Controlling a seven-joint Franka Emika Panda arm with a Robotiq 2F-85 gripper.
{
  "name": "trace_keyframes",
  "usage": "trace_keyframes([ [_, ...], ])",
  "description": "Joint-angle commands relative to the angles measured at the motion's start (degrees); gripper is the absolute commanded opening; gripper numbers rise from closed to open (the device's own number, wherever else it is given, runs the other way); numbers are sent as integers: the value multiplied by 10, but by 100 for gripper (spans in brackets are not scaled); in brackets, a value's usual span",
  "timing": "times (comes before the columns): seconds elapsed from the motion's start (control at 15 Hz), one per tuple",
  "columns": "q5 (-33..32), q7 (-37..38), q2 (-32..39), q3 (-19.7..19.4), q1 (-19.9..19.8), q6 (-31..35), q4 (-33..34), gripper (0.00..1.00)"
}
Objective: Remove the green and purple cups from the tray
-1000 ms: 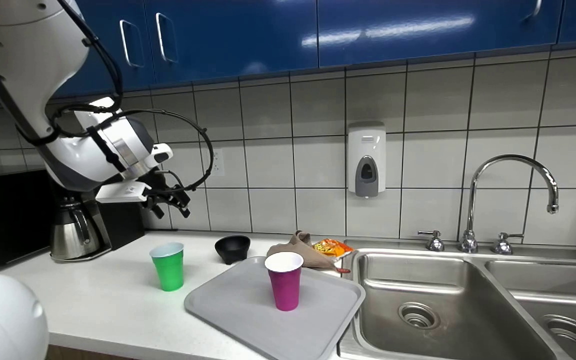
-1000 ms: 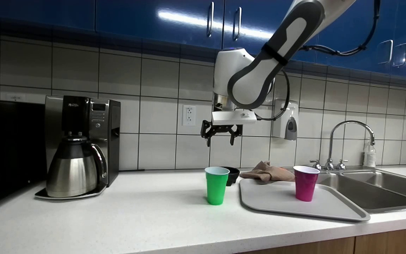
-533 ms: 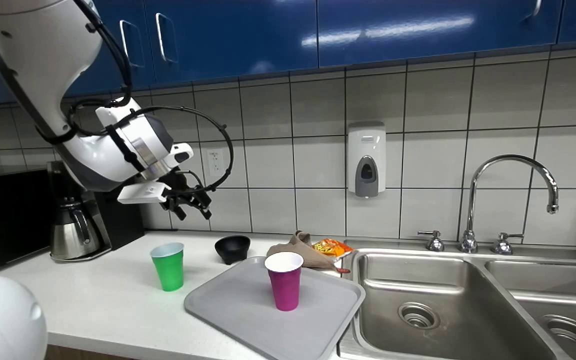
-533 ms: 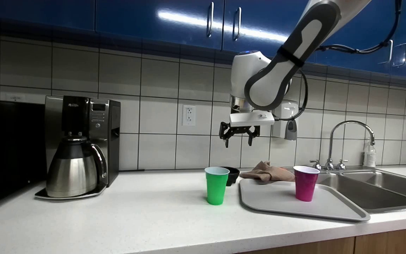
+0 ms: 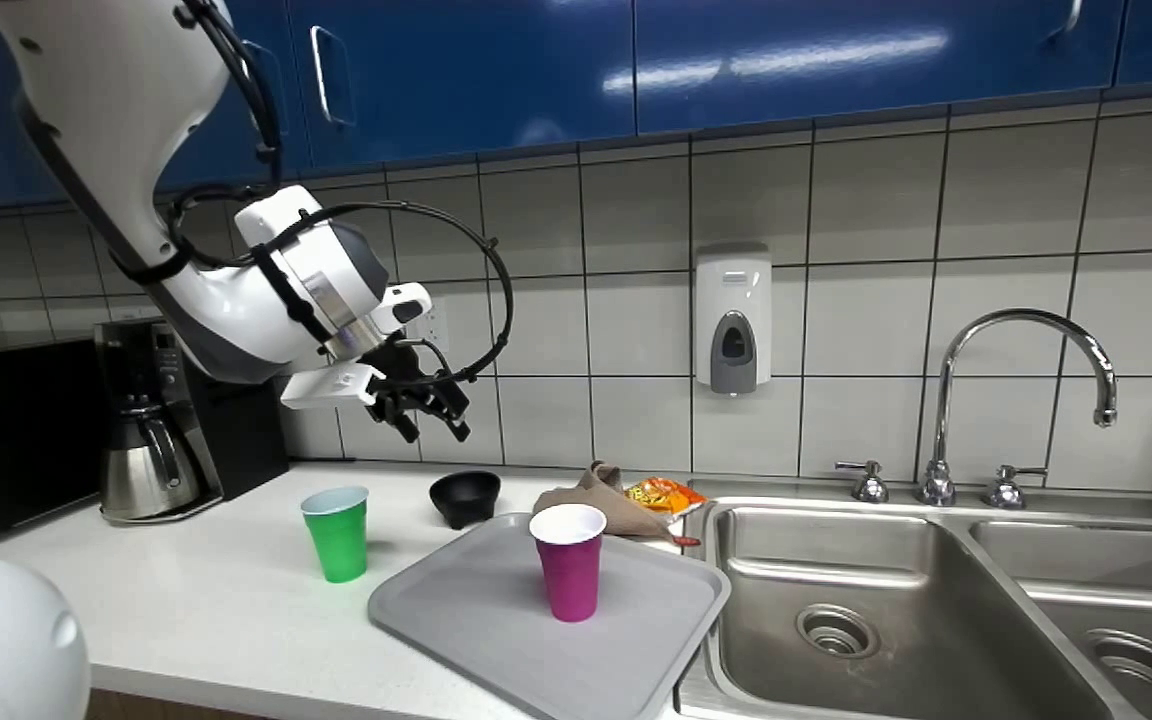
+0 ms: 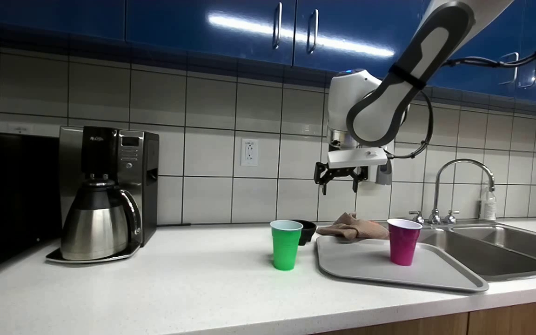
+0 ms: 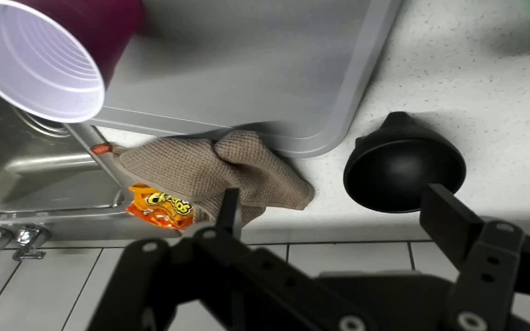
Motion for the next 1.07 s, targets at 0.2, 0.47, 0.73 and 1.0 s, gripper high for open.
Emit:
trace_keyframes([
  [0.2, -10, 5, -35, 53, -101, -3, -35, 100],
  [0.47, -7, 3, -37, 64, -140, -4, -46, 100],
  [0.73, -3, 2, -32, 66, -167, 0, -54, 100],
  [1.0, 0, -1, -23, 63, -185, 4, -59, 100],
])
